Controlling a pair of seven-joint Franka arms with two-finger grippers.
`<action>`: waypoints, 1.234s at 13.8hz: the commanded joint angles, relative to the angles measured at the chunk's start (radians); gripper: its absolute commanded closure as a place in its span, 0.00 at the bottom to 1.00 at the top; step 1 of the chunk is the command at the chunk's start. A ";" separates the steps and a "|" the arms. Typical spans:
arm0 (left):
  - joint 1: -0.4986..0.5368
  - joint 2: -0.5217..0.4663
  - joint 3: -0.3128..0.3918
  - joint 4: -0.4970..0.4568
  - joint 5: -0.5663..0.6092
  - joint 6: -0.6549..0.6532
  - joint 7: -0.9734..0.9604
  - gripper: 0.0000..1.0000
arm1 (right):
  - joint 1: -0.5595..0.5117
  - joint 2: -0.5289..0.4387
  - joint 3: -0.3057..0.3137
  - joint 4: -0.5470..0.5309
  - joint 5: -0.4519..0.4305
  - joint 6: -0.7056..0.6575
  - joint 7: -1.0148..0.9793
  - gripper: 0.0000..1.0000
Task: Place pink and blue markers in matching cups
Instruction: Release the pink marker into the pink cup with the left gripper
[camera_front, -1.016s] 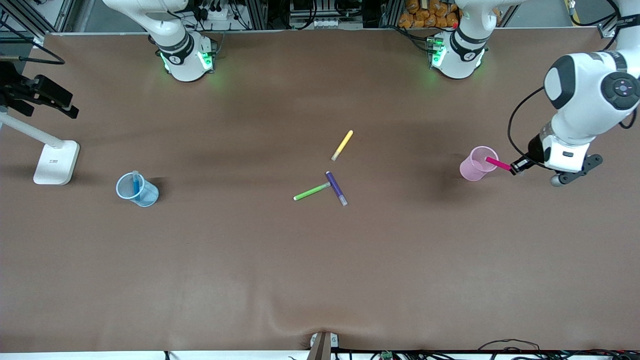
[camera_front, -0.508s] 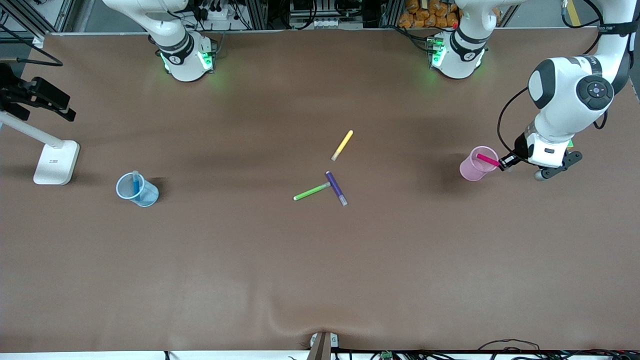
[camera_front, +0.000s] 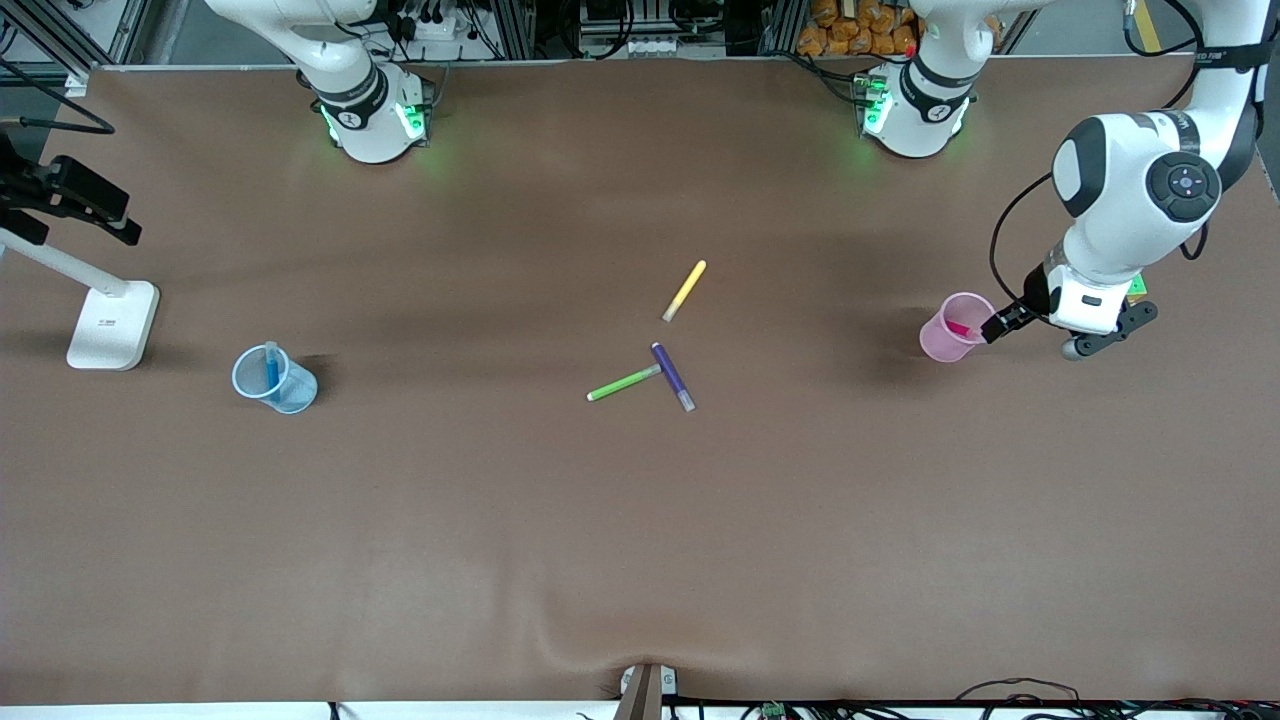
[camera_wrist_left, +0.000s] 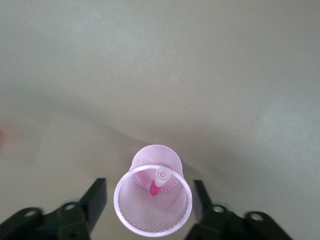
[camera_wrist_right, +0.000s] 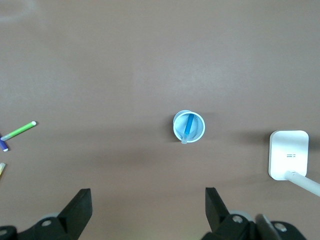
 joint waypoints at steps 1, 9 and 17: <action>0.006 -0.025 -0.010 0.124 -0.008 -0.167 0.027 0.00 | -0.002 0.013 -0.002 0.028 -0.015 -0.015 -0.063 0.00; 0.014 -0.024 -0.009 0.516 -0.009 -0.549 0.303 0.00 | -0.006 0.013 -0.011 0.027 -0.041 -0.035 -0.071 0.00; 0.006 -0.039 -0.015 0.748 -0.009 -0.785 0.350 0.00 | -0.009 0.013 -0.012 0.024 -0.045 -0.052 -0.070 0.00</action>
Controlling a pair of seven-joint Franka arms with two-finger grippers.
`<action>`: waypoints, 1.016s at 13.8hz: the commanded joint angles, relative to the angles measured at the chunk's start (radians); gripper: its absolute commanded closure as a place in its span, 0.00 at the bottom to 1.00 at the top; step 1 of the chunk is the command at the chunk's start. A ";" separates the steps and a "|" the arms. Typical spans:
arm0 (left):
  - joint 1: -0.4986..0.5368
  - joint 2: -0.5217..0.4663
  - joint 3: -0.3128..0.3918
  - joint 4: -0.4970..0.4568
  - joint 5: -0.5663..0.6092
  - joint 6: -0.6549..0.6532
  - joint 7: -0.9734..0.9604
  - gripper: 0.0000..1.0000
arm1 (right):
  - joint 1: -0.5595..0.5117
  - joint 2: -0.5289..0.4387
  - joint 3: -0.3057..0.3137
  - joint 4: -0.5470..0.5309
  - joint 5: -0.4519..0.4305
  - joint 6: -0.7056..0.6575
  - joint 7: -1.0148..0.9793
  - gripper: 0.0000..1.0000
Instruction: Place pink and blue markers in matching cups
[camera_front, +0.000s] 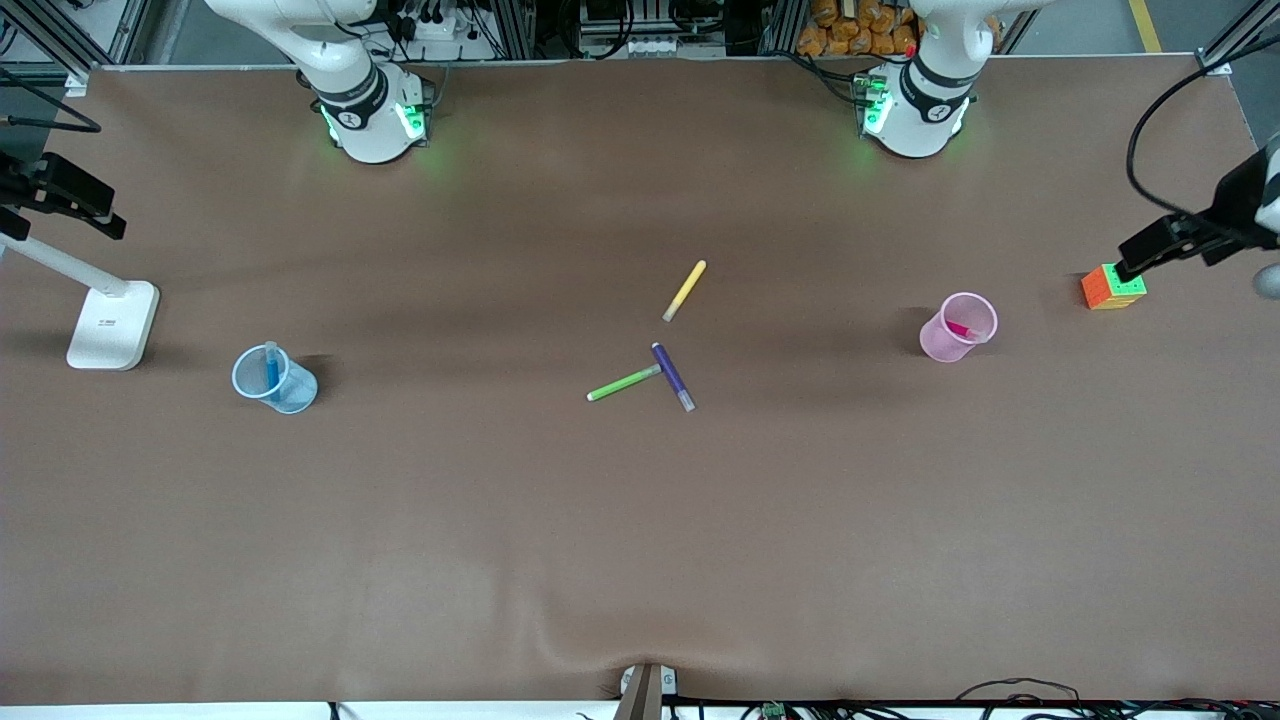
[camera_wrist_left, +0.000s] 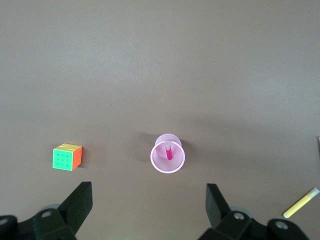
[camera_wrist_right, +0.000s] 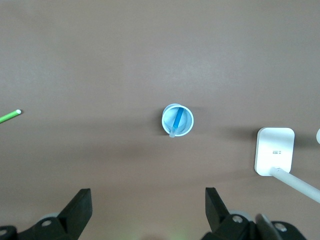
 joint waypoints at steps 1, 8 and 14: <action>0.005 -0.018 -0.012 0.042 -0.011 -0.073 0.032 0.00 | -0.008 0.011 0.003 0.023 -0.012 -0.018 -0.013 0.00; 0.012 -0.084 -0.038 0.042 -0.017 -0.145 0.057 0.00 | -0.011 0.011 0.005 0.023 -0.005 -0.018 -0.014 0.00; 0.015 -0.070 -0.027 0.063 -0.017 -0.145 0.166 0.00 | -0.011 0.011 0.003 0.023 -0.005 -0.018 -0.014 0.00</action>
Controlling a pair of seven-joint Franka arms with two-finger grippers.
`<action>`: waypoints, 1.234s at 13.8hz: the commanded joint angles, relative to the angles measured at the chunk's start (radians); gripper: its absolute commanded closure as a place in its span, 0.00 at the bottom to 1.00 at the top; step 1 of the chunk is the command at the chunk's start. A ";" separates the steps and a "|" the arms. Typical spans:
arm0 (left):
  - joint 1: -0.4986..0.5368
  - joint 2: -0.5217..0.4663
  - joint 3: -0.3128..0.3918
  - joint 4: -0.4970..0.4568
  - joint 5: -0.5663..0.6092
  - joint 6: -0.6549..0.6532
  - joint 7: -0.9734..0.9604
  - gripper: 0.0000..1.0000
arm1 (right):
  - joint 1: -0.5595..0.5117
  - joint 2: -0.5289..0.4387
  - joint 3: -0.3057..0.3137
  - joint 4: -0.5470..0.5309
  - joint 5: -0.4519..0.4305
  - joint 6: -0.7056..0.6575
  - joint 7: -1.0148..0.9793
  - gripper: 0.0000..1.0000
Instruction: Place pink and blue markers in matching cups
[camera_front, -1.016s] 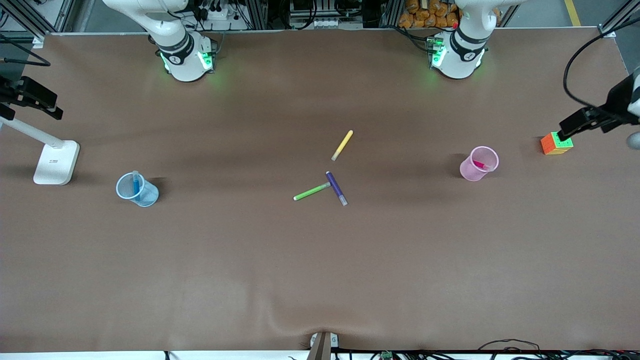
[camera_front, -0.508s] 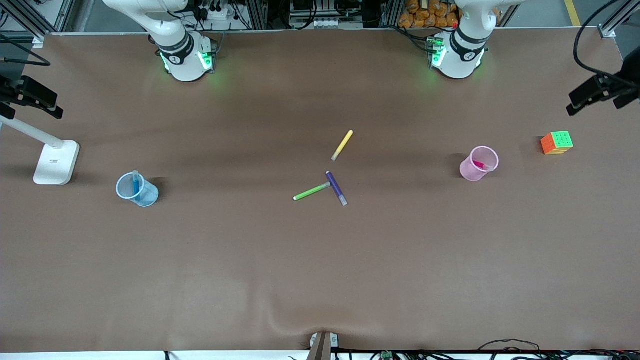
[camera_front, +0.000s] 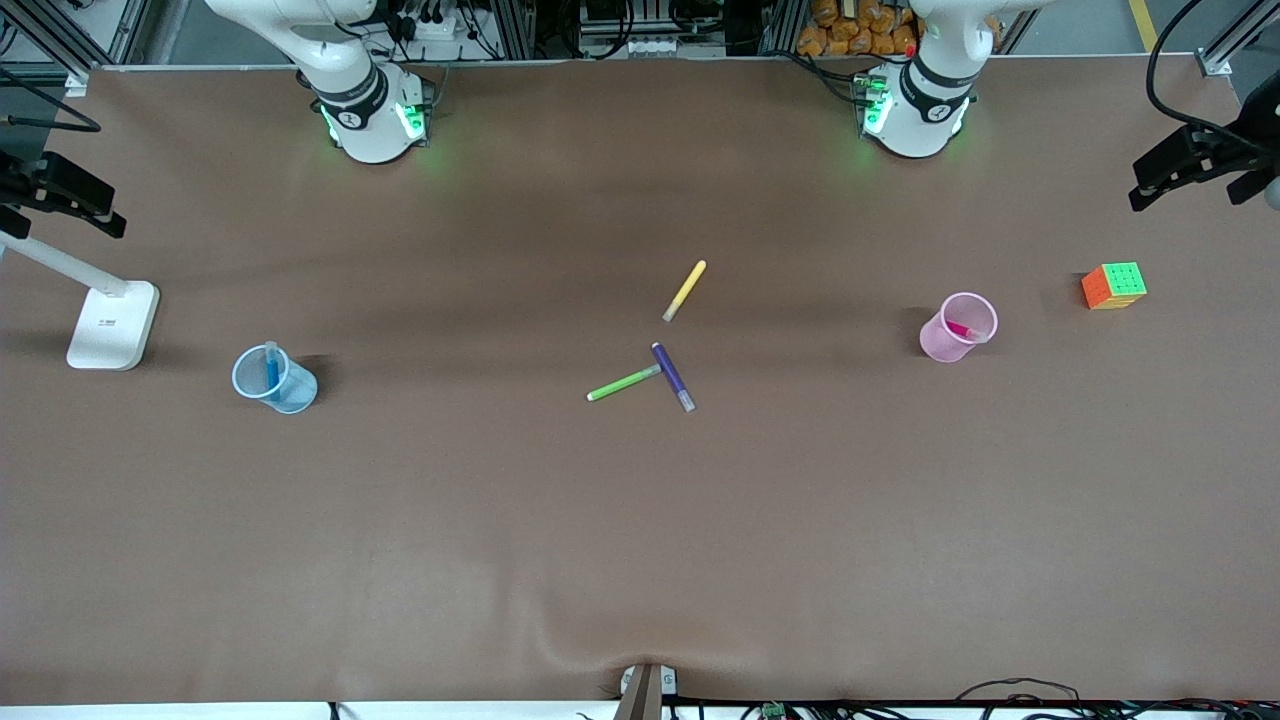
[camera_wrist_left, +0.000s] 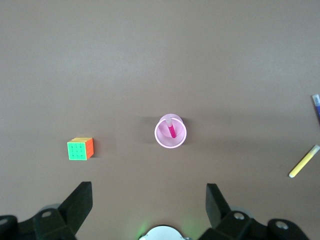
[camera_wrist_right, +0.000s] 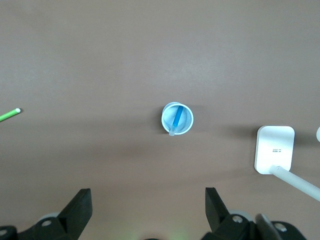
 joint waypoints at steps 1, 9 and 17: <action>0.008 0.001 -0.002 0.021 -0.014 -0.016 0.008 0.00 | -0.010 0.013 0.005 0.023 -0.005 -0.015 -0.014 0.00; 0.024 0.001 -0.001 0.023 -0.043 -0.019 -0.023 0.00 | -0.010 0.013 0.004 0.023 -0.005 -0.015 -0.014 0.00; 0.034 -0.001 0.013 0.021 -0.043 -0.045 -0.018 0.00 | -0.010 0.013 0.005 0.023 -0.005 -0.015 -0.014 0.00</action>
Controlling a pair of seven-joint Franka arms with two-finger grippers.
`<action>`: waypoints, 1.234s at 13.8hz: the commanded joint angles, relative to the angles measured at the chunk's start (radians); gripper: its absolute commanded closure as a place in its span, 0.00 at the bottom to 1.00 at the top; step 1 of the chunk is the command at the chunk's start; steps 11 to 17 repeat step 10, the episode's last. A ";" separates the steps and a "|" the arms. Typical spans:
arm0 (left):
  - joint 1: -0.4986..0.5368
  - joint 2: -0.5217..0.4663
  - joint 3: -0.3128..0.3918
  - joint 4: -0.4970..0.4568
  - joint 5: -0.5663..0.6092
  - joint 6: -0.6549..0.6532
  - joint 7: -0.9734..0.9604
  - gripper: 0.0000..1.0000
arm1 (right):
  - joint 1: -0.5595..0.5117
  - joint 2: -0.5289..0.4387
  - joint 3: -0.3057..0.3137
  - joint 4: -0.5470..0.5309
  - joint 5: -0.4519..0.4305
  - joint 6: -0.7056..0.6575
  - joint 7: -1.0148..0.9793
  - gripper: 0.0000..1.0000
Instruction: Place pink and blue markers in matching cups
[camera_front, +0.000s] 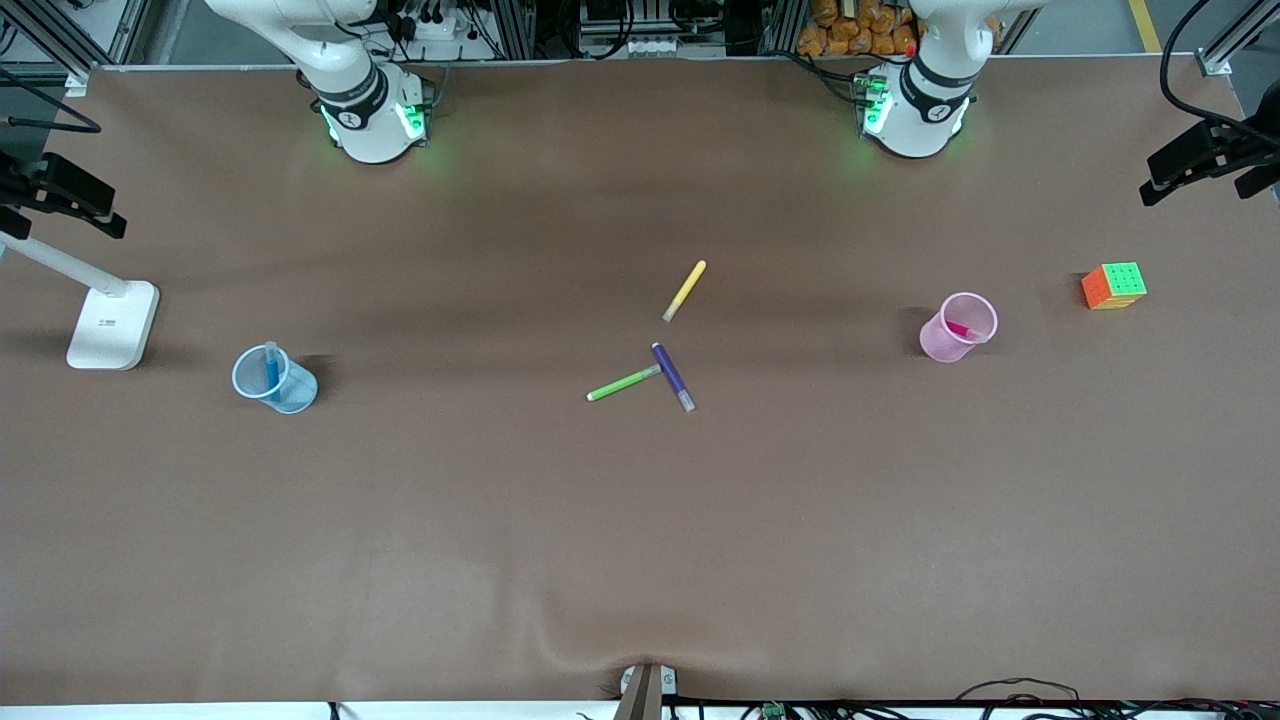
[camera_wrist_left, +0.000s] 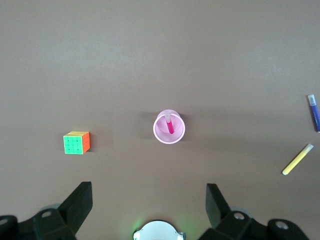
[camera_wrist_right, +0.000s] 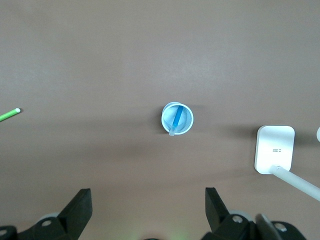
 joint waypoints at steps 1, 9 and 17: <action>0.013 -0.001 0.000 0.016 -0.014 -0.021 -0.006 0.00 | -0.010 0.011 0.004 0.023 -0.005 -0.015 -0.014 0.00; 0.002 0.005 -0.012 0.014 -0.005 -0.026 -0.031 0.00 | -0.010 0.011 0.005 0.023 -0.005 -0.015 -0.014 0.00; -0.001 0.005 -0.012 0.013 0.001 -0.021 -0.032 0.00 | -0.009 0.011 0.005 0.023 -0.005 -0.015 -0.014 0.00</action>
